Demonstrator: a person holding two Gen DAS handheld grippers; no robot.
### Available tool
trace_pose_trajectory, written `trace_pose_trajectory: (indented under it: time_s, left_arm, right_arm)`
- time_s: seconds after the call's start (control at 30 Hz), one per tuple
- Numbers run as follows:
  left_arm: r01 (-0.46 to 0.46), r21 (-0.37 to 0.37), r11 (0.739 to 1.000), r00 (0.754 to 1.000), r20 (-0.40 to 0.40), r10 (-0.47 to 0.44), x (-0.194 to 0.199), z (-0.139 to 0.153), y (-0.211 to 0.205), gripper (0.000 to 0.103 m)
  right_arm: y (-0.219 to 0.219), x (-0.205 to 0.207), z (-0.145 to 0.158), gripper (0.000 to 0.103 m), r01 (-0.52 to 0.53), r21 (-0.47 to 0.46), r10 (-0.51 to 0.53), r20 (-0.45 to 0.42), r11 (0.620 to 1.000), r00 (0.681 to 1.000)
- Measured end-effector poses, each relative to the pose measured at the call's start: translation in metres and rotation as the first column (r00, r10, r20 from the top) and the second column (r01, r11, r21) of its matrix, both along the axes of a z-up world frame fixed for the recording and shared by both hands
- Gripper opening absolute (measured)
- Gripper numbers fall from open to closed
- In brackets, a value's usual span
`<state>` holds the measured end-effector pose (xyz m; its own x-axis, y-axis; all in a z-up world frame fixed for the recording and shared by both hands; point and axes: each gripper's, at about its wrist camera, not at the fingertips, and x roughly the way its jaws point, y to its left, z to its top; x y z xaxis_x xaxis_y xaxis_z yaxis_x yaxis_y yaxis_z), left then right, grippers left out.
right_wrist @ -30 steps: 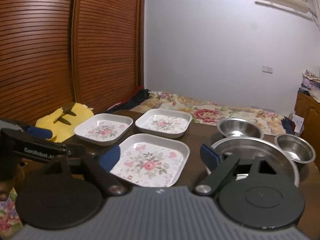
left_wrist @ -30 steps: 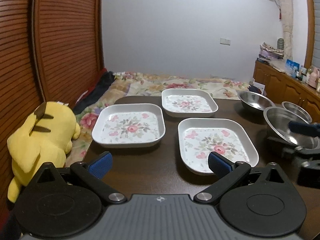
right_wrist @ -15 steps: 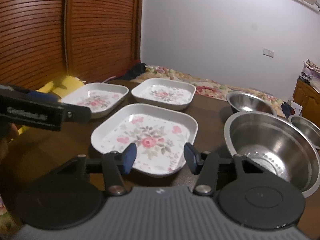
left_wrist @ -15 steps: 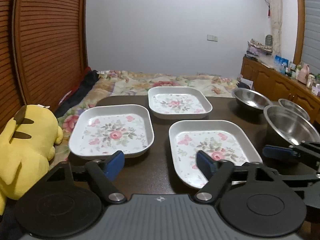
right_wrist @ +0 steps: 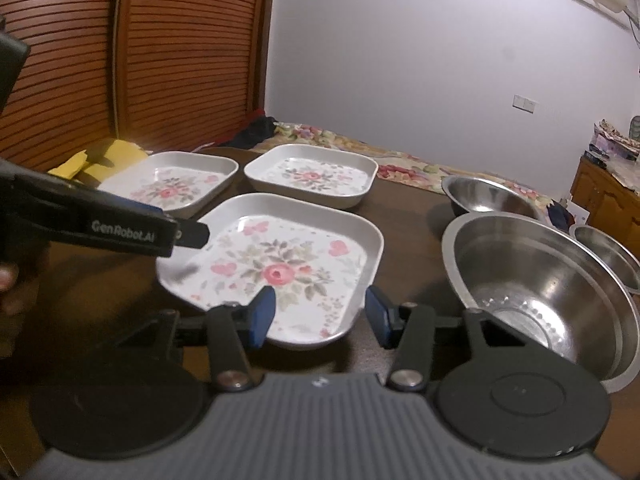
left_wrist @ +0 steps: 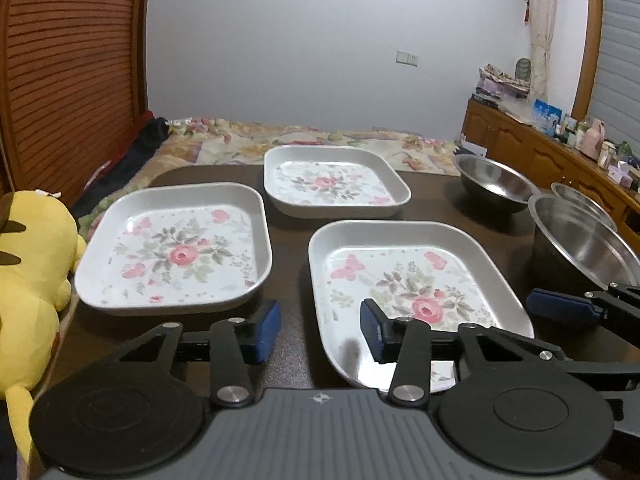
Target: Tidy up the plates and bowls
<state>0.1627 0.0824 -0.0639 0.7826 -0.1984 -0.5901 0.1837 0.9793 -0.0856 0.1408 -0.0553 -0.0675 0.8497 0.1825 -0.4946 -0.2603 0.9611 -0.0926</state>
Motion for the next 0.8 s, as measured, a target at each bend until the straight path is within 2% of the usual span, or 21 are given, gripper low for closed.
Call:
trace_pose_trajectory:
  time_s: [0.17,0.43,0.57,0.7,0.8]
  left_arm:
    - [0.002,0.004,1.000,1.000,-0.015,-0.002,0.004,-0.006,-0.002,0.034]
    - [0.003,-0.009,1.000,1.000,-0.015,-0.003,0.006,-0.008,-0.001,0.018]
    - [0.008,-0.021,1.000,1.000,-0.019,-0.008,0.006,-0.009,-0.001,0.014]
    - [0.001,-0.048,0.999,1.000,-0.028,-0.003,0.004,-0.008,0.002,0.013]
    - [-0.005,-0.093,0.996,0.999,-0.044,0.001,0.001,-0.007,0.008,0.013]
  right_arm:
    - [-0.002,0.007,-0.004,0.051,0.012,0.021,-0.011,-0.027,1.000,1.000]
    - [-0.007,0.016,-0.010,0.043,0.047,0.054,-0.044,-0.058,0.997,0.997]
    - [-0.011,0.018,-0.011,0.037,0.055,0.089,-0.049,-0.075,0.995,0.996]
    - [-0.014,0.018,-0.011,0.023,0.063,0.103,-0.055,-0.080,0.993,0.995]
    - [-0.017,0.015,-0.010,0.022,0.056,0.116,-0.046,-0.090,0.992,0.995]
